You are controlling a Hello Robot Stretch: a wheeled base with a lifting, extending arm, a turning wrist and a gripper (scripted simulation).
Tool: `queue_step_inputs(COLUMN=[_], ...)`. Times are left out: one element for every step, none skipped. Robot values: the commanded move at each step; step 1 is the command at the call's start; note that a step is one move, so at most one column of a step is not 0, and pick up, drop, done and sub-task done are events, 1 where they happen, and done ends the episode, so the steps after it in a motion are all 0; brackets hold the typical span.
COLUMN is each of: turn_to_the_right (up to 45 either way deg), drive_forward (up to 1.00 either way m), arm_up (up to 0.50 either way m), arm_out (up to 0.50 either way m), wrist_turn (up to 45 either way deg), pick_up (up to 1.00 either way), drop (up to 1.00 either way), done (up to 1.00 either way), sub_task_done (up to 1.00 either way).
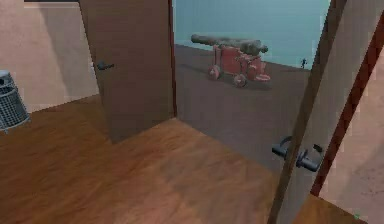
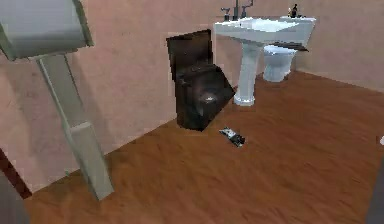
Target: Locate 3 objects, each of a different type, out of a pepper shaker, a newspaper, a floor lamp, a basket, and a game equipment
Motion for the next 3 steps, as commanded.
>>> queue_step_inputs(turn_to_the_right=[39.0,0.0,-45.0], drive_forward=[0.00,0.05,0.00], arm_up=[0.00,0.00,0.00], arm_out=[0.00,0.00,0.00], wrist_turn=[0.0,0.0,0.0], pick_up=[0.00,0.00,0.00], drop=[0.00,0.00,0.00], done=[0.00,0.00,0.00], sub_task_done=[0.00,0.00,0.00])
